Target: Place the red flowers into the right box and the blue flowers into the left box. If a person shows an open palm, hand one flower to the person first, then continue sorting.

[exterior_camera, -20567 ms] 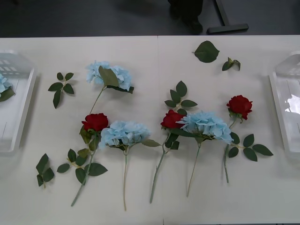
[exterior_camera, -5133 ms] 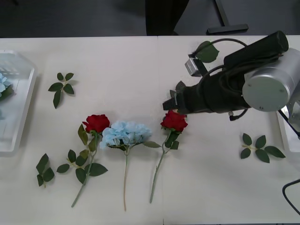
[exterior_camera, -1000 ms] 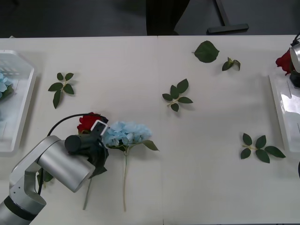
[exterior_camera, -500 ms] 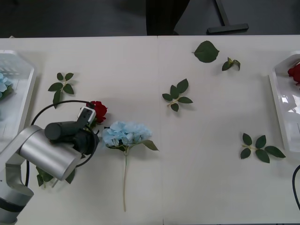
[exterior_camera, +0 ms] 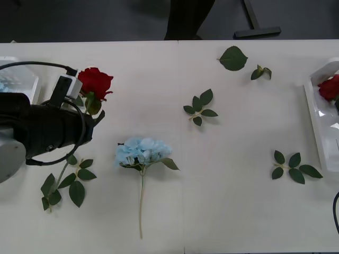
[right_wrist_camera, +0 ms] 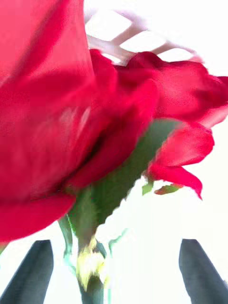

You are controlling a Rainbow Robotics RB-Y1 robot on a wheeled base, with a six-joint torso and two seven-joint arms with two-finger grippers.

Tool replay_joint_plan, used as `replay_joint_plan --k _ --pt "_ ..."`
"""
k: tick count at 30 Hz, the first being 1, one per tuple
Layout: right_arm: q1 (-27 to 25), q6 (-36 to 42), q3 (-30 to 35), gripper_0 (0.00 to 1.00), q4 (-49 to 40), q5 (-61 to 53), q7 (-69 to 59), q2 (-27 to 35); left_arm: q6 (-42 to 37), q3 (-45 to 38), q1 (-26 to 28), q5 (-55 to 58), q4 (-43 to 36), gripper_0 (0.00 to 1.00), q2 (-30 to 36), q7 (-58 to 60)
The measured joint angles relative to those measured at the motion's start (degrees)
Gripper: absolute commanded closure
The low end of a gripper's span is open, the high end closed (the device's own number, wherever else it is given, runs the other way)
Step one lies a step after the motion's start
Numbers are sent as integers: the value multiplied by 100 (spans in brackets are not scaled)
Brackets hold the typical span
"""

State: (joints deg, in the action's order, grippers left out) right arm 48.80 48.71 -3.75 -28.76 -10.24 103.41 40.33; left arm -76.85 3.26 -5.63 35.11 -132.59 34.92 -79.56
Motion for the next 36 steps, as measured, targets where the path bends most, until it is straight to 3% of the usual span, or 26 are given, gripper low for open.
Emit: replay_joint_plan --k 6,13,36 --pt "0 1341 434 0 -587 -1108 1464 327 151 -162 -432 446 -12 100 -238 41" --pt "-1 2722 811 0 -1288 -2318 2530 790 635 -161 -489 469 -12 100 -654 889" --pt "-1 3097 871 0 -1333 -2671 2841 842 638 -157 -489 422 -12 100 -680 891"
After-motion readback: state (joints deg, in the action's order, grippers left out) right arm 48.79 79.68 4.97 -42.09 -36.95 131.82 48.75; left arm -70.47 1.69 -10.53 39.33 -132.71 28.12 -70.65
